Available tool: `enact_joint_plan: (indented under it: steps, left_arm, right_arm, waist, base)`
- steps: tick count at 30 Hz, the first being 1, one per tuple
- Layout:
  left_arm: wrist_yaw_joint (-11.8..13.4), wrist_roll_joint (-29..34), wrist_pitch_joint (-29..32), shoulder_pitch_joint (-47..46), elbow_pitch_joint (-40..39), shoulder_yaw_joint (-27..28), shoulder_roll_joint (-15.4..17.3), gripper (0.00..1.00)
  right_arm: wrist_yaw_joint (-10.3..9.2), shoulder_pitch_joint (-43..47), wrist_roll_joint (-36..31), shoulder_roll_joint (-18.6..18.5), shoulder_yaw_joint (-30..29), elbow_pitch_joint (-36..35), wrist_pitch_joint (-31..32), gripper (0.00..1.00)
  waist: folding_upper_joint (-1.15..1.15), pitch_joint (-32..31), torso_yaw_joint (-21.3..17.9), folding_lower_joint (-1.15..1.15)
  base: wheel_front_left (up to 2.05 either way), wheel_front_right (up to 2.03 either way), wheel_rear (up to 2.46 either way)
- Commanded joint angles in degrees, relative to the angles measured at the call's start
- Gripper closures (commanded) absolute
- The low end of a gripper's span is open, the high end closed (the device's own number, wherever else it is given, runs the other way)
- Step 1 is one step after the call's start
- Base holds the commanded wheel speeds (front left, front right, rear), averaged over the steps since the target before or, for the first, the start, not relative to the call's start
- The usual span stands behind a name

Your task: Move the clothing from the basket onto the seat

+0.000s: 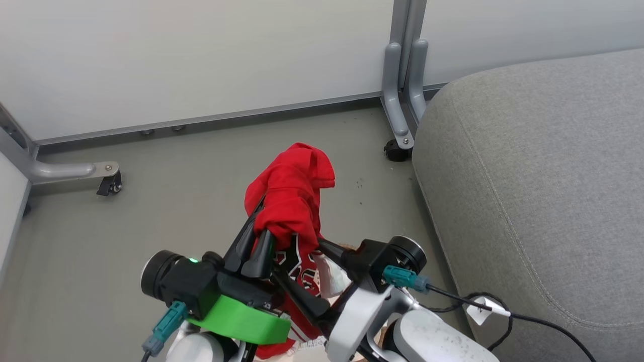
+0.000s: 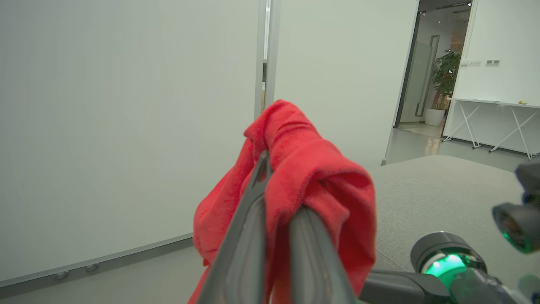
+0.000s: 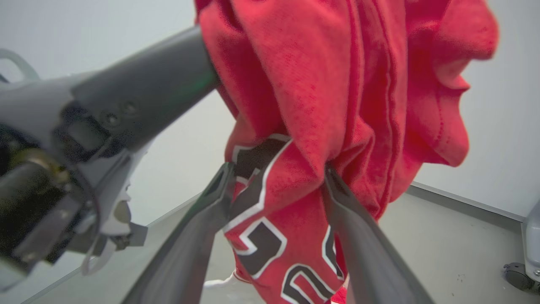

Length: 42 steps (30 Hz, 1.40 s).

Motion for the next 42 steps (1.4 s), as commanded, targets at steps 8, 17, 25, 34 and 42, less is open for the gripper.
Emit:
enact_joint_plan:
  steps: [8, 17, 25, 34, 42]
  left_arm:
    - [0.3, -0.5, -0.1, -0.9, -0.3, -0.1, 0.6, 1.00]
    - [0.7, -0.8, -0.3, -1.0, -0.4, -0.1, 0.8, 1.00]
    - [1.0, -1.2, -0.3, -1.0, -0.1, -0.3, 1.0, 1.00]
    - [1.6, -0.9, 1.7, -1.2, 0.7, -0.9, 1.5, 0.00]
    - [1.6, 0.2, 2.6, 0.5, -0.1, -2.0, 3.2, 0.00]
  right_arm:
    - [0.00, -4.6, 4.2, 0.2, 3.2, 4.0, -1.8, 1.00]
    - [0.00, -6.3, 6.3, 0.2, 5.3, 6.0, -3.4, 1.00]
    - [0.00, -7.0, 7.1, 0.2, 5.8, 7.0, -4.2, 1.00]
    - [0.00, -8.4, 7.6, 0.3, 5.2, 7.7, -4.9, 1.00]
    - [0.00, -9.9, 7.6, 0.3, 4.7, 9.0, -5.8, 1.00]
  waist:
    - [0.00, 0.1, 0.0, 0.00]
    - [0.00, 0.1, -0.1, 0.00]
    - [0.00, 0.3, -0.1, 0.00]
    - [0.00, 0.5, 0.4, 0.00]
    - [0.00, 0.9, 1.5, 0.00]
  base:
    - [0.00, 0.00, 0.00]
    - [0.00, 0.00, 0.00]
    - [0.00, 0.00, 0.00]
    - [0.00, 0.00, 0.00]
    - [0.00, 0.00, 0.00]
